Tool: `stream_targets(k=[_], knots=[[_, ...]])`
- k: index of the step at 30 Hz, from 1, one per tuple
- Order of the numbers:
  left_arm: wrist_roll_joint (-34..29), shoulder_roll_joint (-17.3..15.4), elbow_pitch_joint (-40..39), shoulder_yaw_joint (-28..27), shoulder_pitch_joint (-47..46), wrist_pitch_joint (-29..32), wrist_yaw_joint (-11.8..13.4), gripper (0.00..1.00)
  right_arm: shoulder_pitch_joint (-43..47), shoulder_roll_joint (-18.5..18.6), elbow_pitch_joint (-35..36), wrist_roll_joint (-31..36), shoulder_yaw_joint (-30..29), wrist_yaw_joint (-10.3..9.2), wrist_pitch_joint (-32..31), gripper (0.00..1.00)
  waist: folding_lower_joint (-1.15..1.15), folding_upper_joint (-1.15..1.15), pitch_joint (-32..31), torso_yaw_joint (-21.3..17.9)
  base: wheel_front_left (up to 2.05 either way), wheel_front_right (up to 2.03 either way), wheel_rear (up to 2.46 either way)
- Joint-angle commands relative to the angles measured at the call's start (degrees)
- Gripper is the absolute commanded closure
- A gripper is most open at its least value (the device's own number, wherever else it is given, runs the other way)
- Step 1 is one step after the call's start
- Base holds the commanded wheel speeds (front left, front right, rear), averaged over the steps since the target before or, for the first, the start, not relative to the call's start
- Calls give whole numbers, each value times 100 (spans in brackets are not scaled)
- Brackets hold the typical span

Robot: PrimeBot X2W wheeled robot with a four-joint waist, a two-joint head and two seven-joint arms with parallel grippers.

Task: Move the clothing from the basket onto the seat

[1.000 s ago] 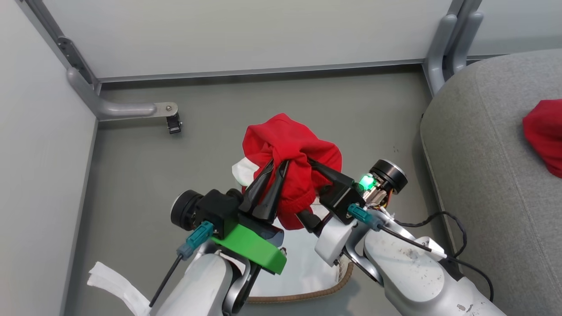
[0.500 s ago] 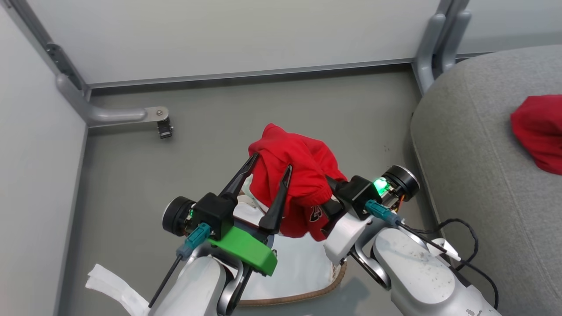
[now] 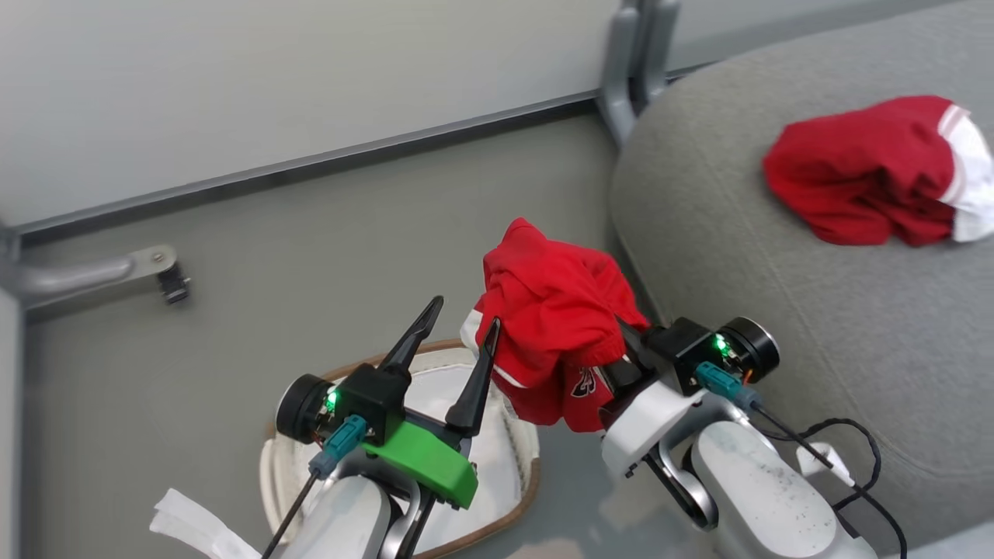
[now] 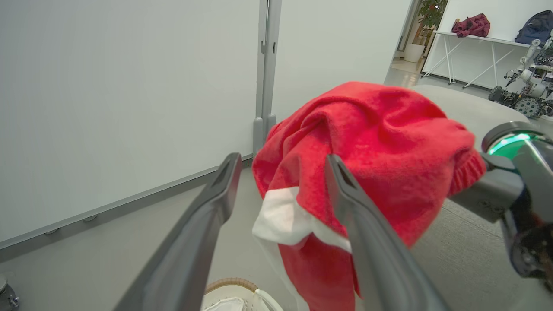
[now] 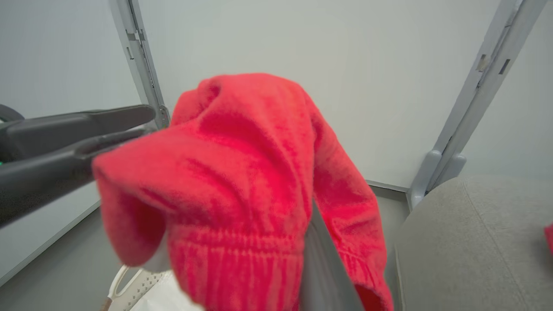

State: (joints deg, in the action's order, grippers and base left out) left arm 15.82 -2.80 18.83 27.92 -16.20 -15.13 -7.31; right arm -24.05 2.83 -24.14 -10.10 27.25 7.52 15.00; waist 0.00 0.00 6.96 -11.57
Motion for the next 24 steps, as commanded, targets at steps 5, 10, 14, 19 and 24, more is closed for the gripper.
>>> stream_targets(k=[5,10,14,19,24], knots=[[0,-22,-24,101,63,-3,-27,0,217,20,151,22,-241,-6,27,100,0,0,-7,-1186,0,0,0],[34,-25,15,199,28,-2,-23,0,365,18,263,57,-380,-7,27,100,0,0,44,-1672,0,0,0],[65,-24,35,385,-72,-2,-23,0,493,24,369,121,-658,-6,27,100,0,0,123,-1909,0,0,0],[209,-27,132,702,-269,-2,-24,0,671,15,566,284,-1139,-6,27,100,0,0,230,-1972,0,0,0],[309,-28,250,876,-449,-2,-24,0,645,89,643,415,-1465,-6,27,100,0,0,345,-1994,0,0,0]])
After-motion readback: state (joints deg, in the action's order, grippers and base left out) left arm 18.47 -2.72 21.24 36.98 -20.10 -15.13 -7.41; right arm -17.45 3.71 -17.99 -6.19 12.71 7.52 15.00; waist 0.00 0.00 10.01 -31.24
